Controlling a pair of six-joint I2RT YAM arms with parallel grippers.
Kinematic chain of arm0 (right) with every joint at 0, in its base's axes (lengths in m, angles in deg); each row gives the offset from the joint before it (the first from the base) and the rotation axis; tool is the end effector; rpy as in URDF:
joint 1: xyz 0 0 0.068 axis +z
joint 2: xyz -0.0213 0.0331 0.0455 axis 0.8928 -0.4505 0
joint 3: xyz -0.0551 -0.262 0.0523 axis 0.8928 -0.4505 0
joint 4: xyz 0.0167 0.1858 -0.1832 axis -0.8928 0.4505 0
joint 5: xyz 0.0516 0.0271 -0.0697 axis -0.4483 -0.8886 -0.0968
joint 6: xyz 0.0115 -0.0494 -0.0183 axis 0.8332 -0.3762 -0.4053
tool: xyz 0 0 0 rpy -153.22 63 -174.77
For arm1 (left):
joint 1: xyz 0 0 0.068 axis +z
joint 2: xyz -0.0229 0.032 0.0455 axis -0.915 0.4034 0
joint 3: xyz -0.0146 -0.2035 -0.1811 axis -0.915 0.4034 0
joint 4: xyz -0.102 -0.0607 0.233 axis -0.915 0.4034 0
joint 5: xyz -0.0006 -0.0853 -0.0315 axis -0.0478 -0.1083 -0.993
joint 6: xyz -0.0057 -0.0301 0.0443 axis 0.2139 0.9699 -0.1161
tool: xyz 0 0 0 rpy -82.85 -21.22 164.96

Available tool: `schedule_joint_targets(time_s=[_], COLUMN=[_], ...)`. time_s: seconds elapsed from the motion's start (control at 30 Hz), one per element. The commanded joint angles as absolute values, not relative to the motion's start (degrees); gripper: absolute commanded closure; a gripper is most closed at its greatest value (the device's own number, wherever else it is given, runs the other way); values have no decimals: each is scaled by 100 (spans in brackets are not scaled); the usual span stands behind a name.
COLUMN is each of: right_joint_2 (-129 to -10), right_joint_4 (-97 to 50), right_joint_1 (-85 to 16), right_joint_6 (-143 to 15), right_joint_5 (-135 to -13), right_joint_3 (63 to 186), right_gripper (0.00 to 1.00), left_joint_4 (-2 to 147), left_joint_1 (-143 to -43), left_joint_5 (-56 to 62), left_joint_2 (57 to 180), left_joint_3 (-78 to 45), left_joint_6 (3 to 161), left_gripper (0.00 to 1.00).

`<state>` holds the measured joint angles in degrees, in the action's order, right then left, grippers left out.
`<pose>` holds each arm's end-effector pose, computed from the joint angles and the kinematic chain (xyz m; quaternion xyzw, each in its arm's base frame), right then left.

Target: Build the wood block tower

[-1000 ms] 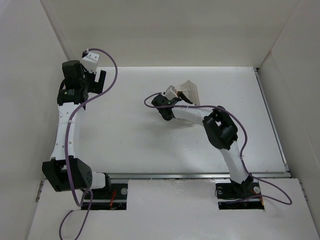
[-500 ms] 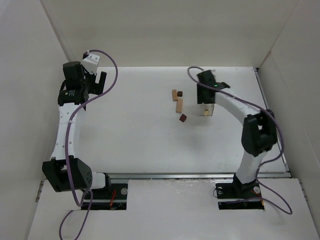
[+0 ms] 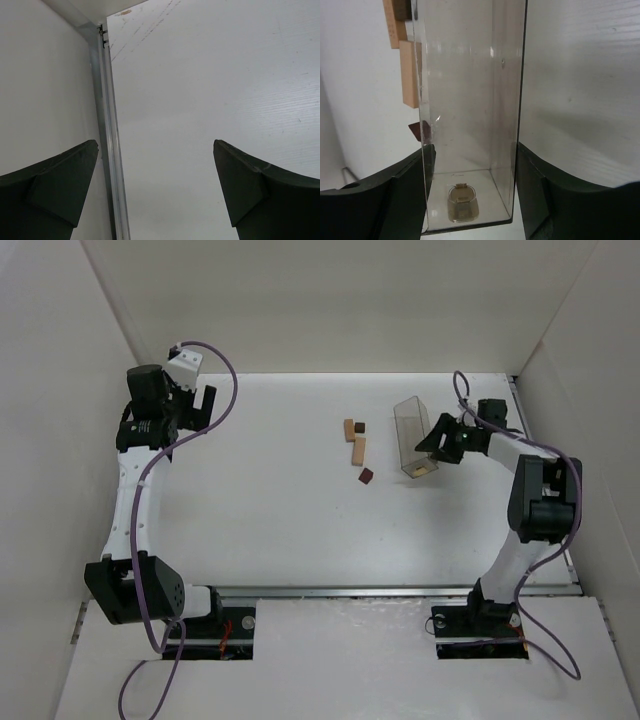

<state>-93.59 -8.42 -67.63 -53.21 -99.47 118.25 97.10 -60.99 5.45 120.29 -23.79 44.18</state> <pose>0.3874 -0.0102 0.1933 0.0803 0.9051 0.3070 0.2829 0.3046 0.0243 0.4024 0.1749 0.8017 0.1122 0.5604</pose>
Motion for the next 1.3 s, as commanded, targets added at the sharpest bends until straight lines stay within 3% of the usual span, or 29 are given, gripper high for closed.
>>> schedule_joint_targets(time_s=[0.0,0.03,0.13,0.23,0.3,0.33,0.37,0.7,0.83,0.97,1.03,1.07,1.17,1.2,1.27], right_joint_2=[-9642,-9703,-9783,-9836,-9783,-9783,-9783,-9318,-8844,-8544,-8666,-8780,-9412,-9571,-9984], right_joint_4=[-1429,-1376,-982,-647,-576,-514,-392,495,883,630,576,576,943,1050,1199], right_joint_1=[-7166,-7288,-7369,-7369,-7369,-7369,-7369,-7316,-6213,-5018,-4654,-4418,-4292,-4240,-4240], right_joint_6=[-5069,-5069,-5244,-5377,-5430,-5430,-5508,-5474,-5587,-5903,-6062,-6115,-5958,-5861,-5659], right_joint_5=[-11334,-11334,-11046,-10632,-10491,-10378,-10376,-8279,-6249,-5639,-5700,-5701,-5658,-5570,-5342], right_joint_3=[11781,11860,12061,12185,12247,12247,12317,12879,13266,13320,13320,13407,13618,13792,13847], right_gripper=[93,81,59,49,31,7,0,0,0,5,12,23,42,54,64], left_joint_4=[9718,9771,9771,9771,9771,9771,9771,9693,9578,9910,10043,10044,10096,10044,9939], left_joint_1=[-6128,-6128,-6128,-6128,-6128,-6128,-6128,-6128,-6128,-6128,-6128,-6128,-6128,-6128,-6128], left_joint_5=[311,311,258,258,258,258,258,257,469,522,365,285,-58,-59,-59], left_joint_2=[11792,11792,11792,11792,11792,11792,11792,11792,11792,11792,11792,11792,11740,11739,11600], left_joint_3=[-2415,-2467,-2468,-2529,-2581,-2582,-2582,-2687,-2740,-3161,-3337,-3399,-3242,-3180,-2988], left_joint_6=[4518,4518,4658,4737,4799,4799,4799,5246,6037,6775,6925,6926,6558,6400,6268], left_gripper=[0,0,0,0,0,0,0,0,0,0,0,0,0,0,0])
